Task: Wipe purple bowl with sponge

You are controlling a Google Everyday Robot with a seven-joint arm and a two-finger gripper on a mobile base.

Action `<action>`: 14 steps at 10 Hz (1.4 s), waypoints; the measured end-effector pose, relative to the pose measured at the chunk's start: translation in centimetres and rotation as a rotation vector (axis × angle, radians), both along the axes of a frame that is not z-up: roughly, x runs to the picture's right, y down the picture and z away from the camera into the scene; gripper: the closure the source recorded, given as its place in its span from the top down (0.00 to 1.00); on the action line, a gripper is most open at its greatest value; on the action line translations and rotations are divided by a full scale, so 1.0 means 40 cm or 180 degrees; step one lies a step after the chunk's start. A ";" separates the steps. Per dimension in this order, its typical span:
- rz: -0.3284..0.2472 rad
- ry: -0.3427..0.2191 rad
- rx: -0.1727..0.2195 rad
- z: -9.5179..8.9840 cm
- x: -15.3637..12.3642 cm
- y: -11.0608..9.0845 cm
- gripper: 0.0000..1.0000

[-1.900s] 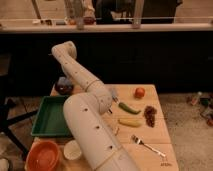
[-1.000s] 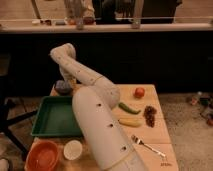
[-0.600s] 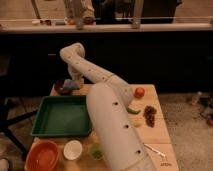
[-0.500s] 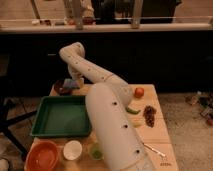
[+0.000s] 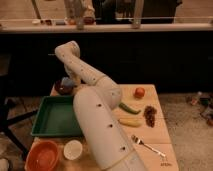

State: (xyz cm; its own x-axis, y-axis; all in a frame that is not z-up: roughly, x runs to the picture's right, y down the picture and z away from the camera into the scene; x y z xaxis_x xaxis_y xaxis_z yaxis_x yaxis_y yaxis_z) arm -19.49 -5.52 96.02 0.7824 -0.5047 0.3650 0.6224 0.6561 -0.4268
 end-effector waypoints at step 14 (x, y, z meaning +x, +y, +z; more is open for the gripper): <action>-0.0150 0.0062 -0.0207 0.033 0.014 0.042 0.00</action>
State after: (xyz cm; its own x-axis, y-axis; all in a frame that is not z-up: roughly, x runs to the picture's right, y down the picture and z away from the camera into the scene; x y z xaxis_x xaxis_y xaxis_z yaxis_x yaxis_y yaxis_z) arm -18.93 -3.83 97.35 0.7656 -0.5168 0.3831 0.6430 0.5969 -0.4798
